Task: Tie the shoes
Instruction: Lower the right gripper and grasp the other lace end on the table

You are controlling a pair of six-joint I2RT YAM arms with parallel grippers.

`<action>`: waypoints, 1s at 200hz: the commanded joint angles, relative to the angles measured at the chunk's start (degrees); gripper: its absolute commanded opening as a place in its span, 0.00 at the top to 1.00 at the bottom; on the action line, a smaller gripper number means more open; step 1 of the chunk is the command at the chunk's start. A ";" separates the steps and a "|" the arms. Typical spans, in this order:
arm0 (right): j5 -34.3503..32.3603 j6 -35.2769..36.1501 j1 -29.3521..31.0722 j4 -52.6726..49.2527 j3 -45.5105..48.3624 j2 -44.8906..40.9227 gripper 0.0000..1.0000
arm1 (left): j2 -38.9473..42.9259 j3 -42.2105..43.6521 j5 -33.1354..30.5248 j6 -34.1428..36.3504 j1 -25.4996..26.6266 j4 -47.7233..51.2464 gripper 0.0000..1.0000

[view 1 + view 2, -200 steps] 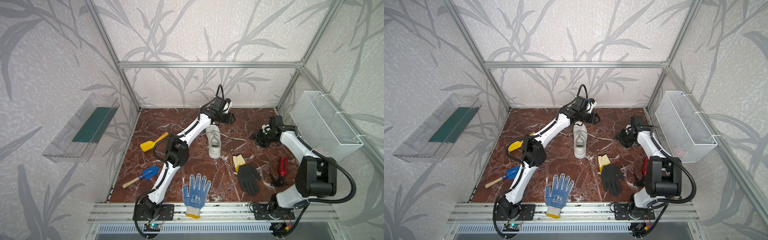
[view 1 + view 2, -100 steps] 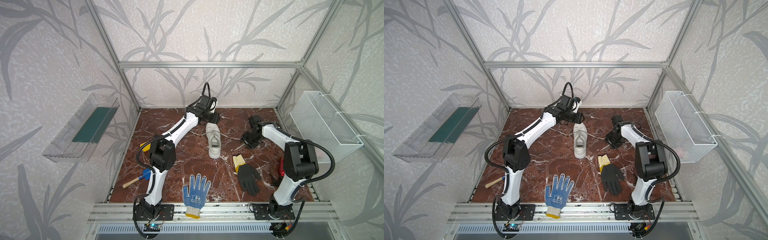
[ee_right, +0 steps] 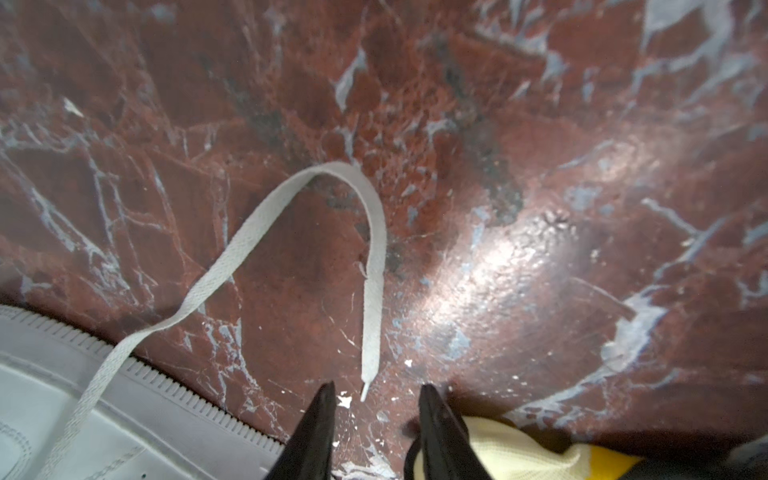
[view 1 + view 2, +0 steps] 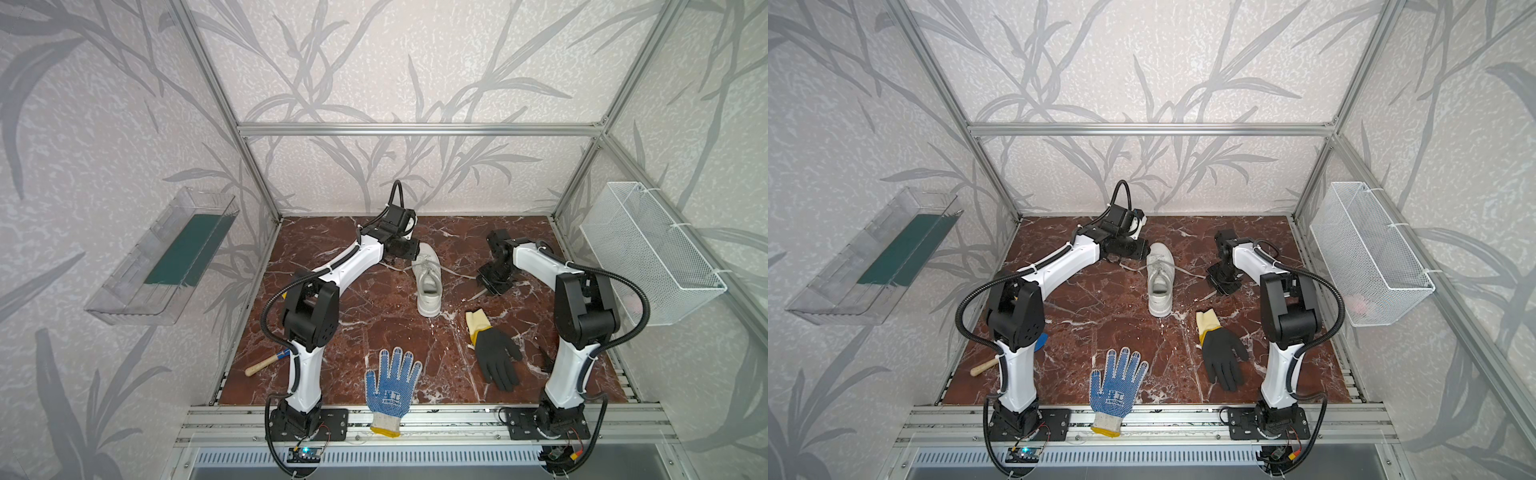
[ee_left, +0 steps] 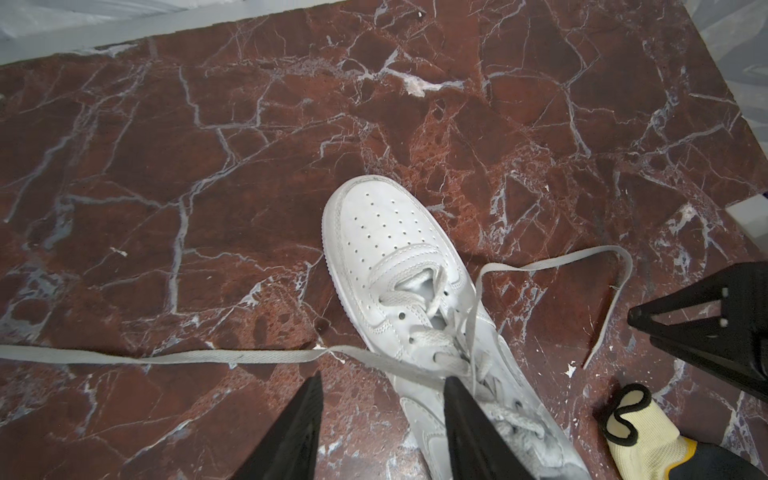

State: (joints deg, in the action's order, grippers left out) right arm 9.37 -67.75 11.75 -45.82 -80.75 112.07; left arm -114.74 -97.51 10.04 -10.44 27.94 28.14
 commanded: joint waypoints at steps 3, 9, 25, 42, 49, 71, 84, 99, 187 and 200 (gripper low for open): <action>-2.39 -2.55 1.12 -3.39 -2.59 2.10 0.65 | 3.37 1.60 -1.48 1.43 -0.40 -1.57 0.50; -2.38 -2.72 1.25 -3.34 -2.88 2.63 0.66 | 3.44 1.86 -1.60 1.56 -0.39 -1.52 0.50; -1.86 -3.33 1.59 -3.86 -4.20 4.17 0.67 | 3.53 2.57 -1.72 1.99 -0.67 -1.27 0.50; -2.02 -3.79 2.08 -4.70 -5.39 5.27 0.68 | 3.64 3.24 -1.78 2.27 -0.95 -0.94 0.51; -2.36 -3.88 2.22 -5.00 -5.80 5.56 0.69 | 3.68 3.52 -1.83 2.43 -0.97 -0.97 0.51; -3.12 -4.39 2.71 -6.43 -7.08 6.39 0.71 | 3.73 3.93 -1.78 2.85 -1.26 -0.73 0.51; -3.45 -4.85 2.99 -7.42 -7.74 6.88 0.72 | 3.69 4.00 -1.80 3.00 -1.55 -0.54 0.51; -3.74 -5.35 3.32 -8.31 -8.18 7.47 0.72 | 3.53 4.16 -1.73 3.27 -1.79 -0.37 0.51; -4.10 -6.63 3.90 -9.05 -6.47 7.98 0.74 | 3.02 3.92 -2.18 3.52 -2.11 0.68 0.51; -4.00 -6.79 3.90 -8.68 -6.27 8.15 0.76 | 3.04 3.83 -2.35 3.56 -2.12 0.85 0.51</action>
State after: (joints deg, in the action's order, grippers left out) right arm 6.39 -73.52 15.33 -53.10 -87.88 119.63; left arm -113.32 -93.65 8.62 -7.49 26.06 27.88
